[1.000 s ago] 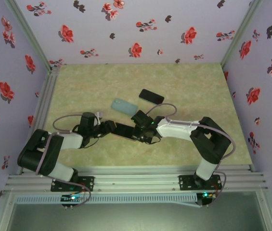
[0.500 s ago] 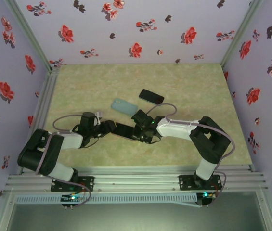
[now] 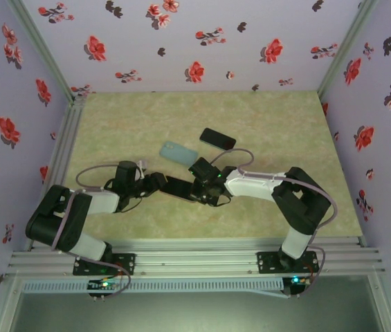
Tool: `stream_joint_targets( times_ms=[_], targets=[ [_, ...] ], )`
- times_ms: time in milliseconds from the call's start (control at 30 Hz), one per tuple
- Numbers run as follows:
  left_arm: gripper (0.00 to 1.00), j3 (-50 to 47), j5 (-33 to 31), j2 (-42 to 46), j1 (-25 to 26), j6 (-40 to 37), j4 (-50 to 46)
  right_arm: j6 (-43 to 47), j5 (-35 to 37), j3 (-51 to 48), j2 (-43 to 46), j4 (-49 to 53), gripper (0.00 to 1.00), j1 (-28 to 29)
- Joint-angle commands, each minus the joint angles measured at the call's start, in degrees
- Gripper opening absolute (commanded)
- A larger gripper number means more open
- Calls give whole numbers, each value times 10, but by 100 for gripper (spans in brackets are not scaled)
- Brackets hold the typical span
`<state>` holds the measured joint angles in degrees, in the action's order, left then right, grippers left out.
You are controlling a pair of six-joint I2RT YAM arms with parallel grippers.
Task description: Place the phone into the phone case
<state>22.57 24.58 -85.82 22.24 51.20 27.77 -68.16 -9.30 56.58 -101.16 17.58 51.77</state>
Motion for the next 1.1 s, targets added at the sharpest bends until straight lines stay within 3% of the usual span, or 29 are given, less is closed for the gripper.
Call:
stream_joint_targets(
  times_ms=[0,567,1067],
  targets=[
    [50,11,7,-41,20,-12,-12,-11,-56,-54,-197,-102,0,23],
    [50,37,-21,-65,21,8,-23,1,-130,-36,-275,-150,0,-14],
    [50,24,-17,-56,21,8,8,13,-60,-22,-225,-63,0,11]
  ],
)
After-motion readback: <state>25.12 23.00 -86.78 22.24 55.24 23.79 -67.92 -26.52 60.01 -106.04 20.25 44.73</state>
